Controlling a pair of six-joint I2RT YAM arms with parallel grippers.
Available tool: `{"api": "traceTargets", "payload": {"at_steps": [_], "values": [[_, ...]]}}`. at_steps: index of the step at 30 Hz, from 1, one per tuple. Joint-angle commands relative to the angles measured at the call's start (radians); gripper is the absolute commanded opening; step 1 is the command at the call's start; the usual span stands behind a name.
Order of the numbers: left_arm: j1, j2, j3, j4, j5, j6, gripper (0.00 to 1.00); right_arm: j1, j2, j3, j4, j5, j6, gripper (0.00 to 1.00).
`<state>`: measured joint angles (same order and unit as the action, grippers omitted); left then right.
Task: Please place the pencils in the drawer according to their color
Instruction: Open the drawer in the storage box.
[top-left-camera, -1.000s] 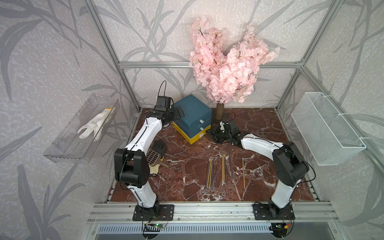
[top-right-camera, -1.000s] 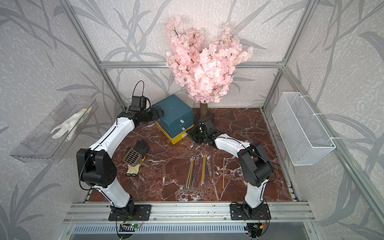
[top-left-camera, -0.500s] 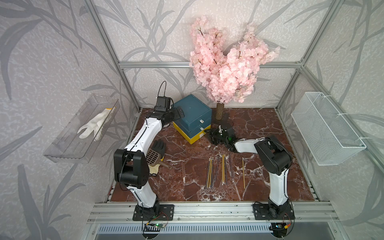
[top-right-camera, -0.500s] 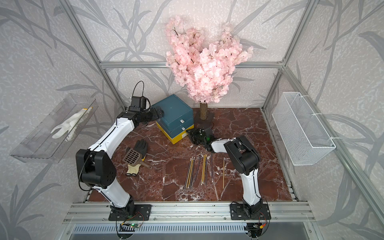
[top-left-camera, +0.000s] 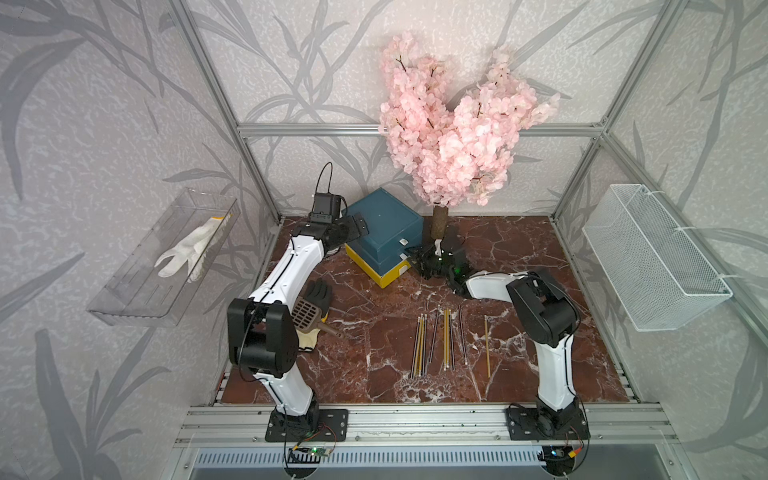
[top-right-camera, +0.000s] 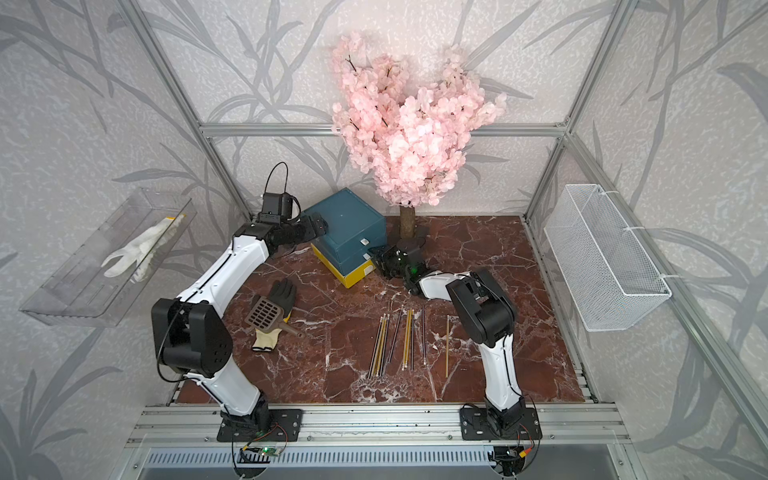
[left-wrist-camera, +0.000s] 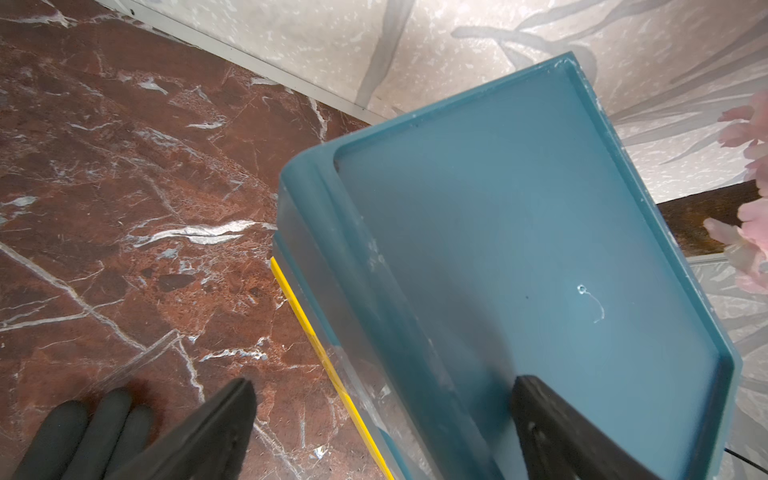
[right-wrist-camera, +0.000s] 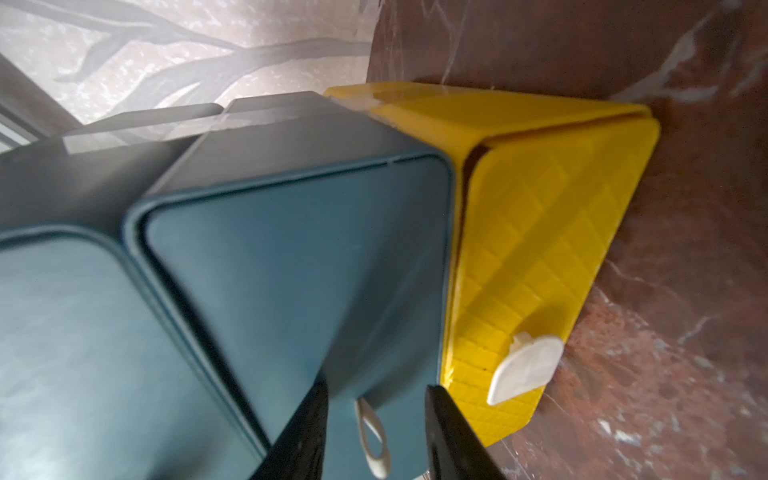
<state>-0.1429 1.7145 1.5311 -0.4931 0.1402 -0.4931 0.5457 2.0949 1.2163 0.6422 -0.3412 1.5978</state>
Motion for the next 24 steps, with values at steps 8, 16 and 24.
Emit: {"api": "traceTargets", "payload": {"at_steps": [8, 16, 24], "values": [[-0.006, 0.016, -0.050, -0.144, -0.012, 0.027, 1.00, 0.010, 0.048, 0.070, 0.036, -0.015, 0.023, 0.18], [-0.007, 0.013, -0.056, -0.144, -0.012, 0.027, 1.00, 0.011, 0.014, 0.029, 0.063, -0.017, 0.025, 0.42], [-0.010, 0.013, -0.056, -0.142, -0.011, 0.023, 1.00, 0.018, -0.021, -0.023, 0.122, 0.000, 0.038, 0.41]]}}
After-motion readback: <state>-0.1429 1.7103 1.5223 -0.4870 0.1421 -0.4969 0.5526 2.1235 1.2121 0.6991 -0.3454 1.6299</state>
